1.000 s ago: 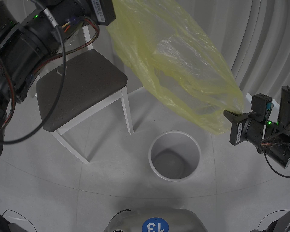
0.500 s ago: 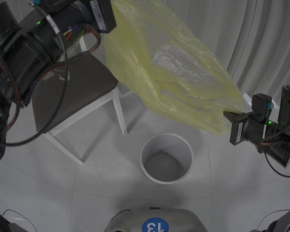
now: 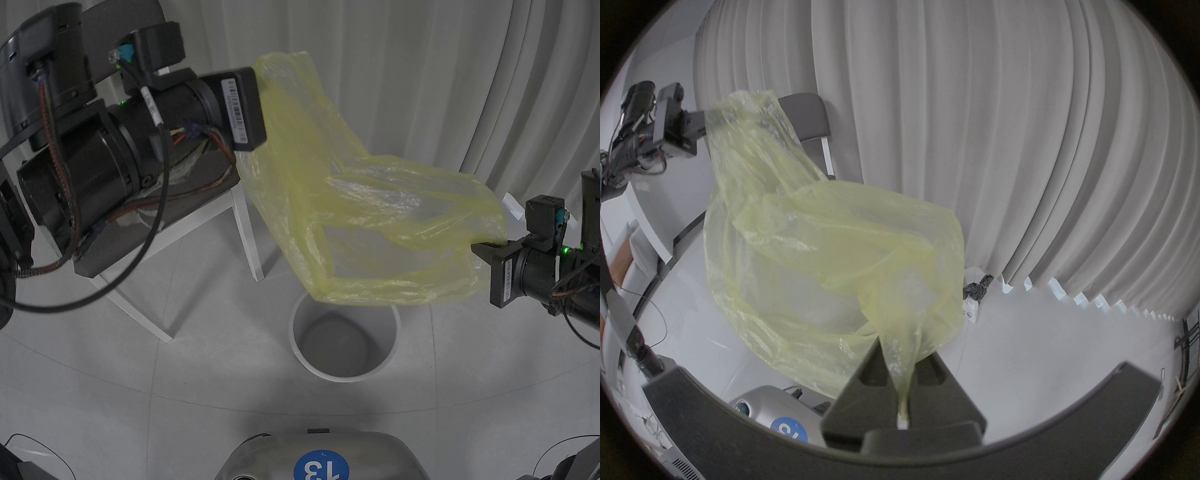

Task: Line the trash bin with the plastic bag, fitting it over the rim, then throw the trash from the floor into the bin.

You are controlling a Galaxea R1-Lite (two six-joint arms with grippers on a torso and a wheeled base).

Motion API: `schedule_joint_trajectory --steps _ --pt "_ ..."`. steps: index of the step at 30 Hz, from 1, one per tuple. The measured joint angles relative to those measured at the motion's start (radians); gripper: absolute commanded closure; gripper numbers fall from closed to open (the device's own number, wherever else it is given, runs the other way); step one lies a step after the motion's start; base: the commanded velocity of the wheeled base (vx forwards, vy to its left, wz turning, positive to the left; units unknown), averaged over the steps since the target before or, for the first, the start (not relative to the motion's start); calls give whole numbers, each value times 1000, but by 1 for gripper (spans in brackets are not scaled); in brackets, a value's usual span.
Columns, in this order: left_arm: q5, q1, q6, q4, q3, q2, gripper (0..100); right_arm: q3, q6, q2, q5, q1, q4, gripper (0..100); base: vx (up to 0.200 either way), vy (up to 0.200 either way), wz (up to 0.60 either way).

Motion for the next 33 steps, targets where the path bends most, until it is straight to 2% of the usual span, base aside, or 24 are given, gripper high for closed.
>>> schedule_joint_trajectory --steps 6,12,18,21,26,33 --pt "1 8 -109 108 -4 23 100 -78 -1 -9 102 -60 152 100 0 0 0" --pt "-9 51 -198 130 0 72 100 -110 -8 36 179 -152 173 100 0 0 0" --pt "-67 109 -247 128 17 116 100 -121 -10 89 230 -227 178 100 0 0 0" --pt "-107 141 -291 117 34 126 100 -116 -3 106 250 -249 173 100 0 0 0" --pt "-116 160 -376 70 64 131 100 -107 8 116 321 -264 219 100 0 0 0" --pt "-123 159 -390 -46 165 131 100 -106 35 94 343 -271 259 100 0 0 0"
